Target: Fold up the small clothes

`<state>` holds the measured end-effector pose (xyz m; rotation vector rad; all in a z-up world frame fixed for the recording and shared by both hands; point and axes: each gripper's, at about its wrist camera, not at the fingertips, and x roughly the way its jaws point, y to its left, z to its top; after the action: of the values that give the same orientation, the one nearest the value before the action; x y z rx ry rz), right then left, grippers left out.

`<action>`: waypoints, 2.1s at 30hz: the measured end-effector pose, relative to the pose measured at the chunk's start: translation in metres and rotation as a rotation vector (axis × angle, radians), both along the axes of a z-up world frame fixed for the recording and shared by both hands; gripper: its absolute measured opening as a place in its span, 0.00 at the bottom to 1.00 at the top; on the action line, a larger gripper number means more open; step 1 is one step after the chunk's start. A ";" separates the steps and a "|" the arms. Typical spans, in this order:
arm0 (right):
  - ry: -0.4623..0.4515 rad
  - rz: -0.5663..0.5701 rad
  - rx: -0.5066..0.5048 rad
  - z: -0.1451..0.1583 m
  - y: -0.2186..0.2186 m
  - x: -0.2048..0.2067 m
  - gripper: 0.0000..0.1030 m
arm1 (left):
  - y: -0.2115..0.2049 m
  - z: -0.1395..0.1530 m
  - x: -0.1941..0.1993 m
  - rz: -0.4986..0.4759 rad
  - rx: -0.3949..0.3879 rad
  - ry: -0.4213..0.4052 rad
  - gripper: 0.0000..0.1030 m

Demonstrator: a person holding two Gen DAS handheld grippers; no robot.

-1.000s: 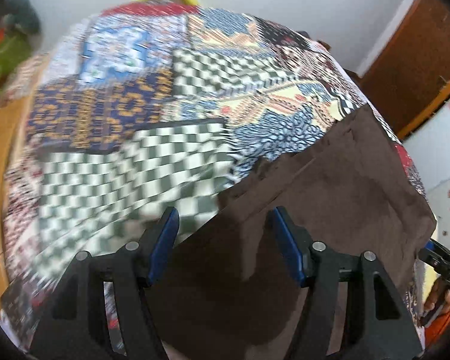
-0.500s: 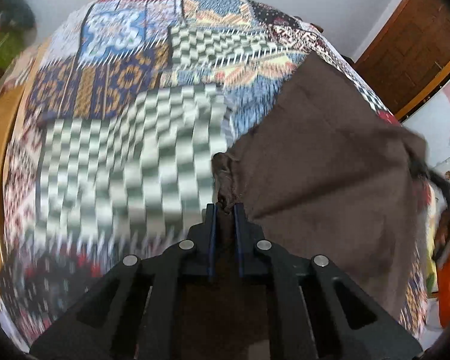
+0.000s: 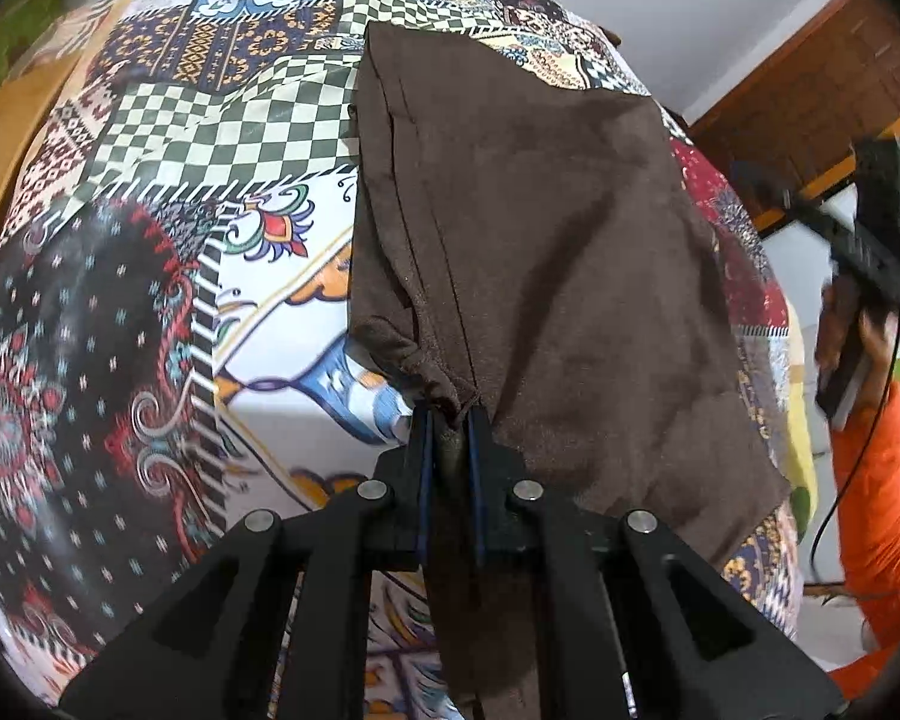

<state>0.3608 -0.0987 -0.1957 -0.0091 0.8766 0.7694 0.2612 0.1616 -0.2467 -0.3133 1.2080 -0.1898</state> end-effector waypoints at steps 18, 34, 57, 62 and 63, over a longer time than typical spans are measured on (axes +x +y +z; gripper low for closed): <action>0.078 0.065 -0.185 -0.051 -0.015 -0.089 0.47 | 0.010 0.018 -0.026 0.106 0.338 -0.084 0.19; 0.006 -0.117 -0.050 -0.025 -0.007 0.012 0.47 | 0.026 0.038 0.126 0.128 0.249 -0.169 0.49; -0.009 -0.130 -0.144 -0.039 0.021 0.059 0.12 | 0.030 0.001 0.179 0.196 0.274 -0.152 0.03; -0.087 -0.090 -0.083 -0.008 0.020 0.032 0.31 | 0.017 0.026 0.156 0.117 0.221 -0.191 0.12; -0.095 -0.074 -0.073 -0.005 0.023 0.028 0.34 | 0.011 0.028 0.152 0.091 0.224 -0.194 0.15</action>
<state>0.3893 -0.0759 -0.2011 -0.0765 0.8103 0.6623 0.4136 0.1729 -0.2191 -0.1496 1.0101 -0.0051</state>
